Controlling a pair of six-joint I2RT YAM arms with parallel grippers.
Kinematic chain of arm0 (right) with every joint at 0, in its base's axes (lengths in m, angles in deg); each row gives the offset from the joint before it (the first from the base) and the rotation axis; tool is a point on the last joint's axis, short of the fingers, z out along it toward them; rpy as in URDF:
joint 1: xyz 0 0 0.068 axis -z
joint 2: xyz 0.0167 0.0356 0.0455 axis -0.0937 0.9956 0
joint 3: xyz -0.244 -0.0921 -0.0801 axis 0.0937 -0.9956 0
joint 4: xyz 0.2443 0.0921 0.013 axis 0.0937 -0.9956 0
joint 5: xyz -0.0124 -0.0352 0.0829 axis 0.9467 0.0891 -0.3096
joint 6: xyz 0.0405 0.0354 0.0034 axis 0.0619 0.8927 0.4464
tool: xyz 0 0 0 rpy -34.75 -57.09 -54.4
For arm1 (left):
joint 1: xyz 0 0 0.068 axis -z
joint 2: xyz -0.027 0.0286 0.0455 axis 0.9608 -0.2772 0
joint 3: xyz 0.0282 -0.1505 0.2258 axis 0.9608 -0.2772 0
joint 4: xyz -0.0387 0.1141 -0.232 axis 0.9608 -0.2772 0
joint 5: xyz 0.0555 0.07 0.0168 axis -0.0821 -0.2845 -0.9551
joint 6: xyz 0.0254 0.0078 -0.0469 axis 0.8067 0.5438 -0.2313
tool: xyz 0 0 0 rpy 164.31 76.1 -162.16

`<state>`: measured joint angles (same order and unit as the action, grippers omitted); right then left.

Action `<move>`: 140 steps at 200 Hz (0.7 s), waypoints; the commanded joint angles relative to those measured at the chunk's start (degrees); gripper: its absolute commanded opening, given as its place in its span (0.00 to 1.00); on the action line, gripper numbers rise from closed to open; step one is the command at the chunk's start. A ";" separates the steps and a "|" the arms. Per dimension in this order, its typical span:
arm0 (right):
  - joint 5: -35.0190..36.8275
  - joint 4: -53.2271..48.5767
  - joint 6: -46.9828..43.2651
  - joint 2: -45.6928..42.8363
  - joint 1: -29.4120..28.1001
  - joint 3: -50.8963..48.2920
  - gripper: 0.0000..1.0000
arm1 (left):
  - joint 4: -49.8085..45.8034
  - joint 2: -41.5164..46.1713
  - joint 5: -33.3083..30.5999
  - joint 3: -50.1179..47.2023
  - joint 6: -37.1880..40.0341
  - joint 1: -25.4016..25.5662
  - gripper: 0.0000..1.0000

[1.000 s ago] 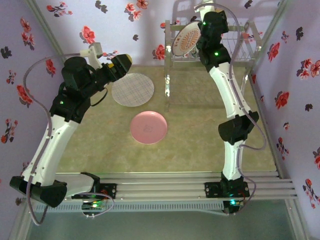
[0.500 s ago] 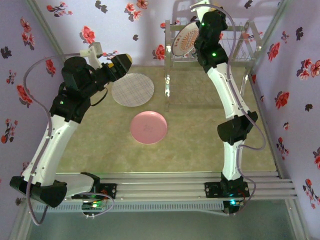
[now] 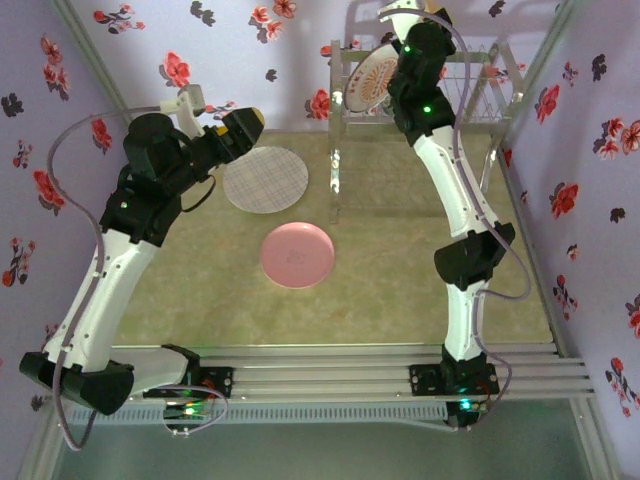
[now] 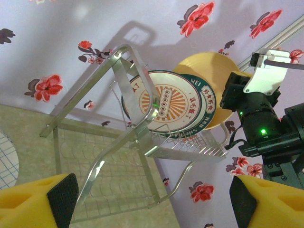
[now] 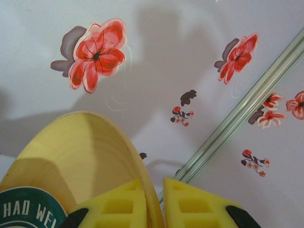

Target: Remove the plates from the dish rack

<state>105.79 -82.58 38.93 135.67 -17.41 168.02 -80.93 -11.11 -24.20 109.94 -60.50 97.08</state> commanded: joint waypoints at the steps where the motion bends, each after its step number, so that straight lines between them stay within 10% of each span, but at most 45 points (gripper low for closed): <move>1: 0.20 4.65 -0.79 -1.99 -0.42 1.30 0.05 | 3.16 -0.25 1.30 0.34 -0.98 -0.49 0.86; 140: 1.64 9.24 -7.93 -6.98 3.51 -6.04 0.05 | 3.49 -0.42 1.79 0.78 -1.30 -0.50 0.86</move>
<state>105.99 -78.62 32.83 132.63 -14.76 162.57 -80.08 -11.26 -23.37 109.94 -61.22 97.08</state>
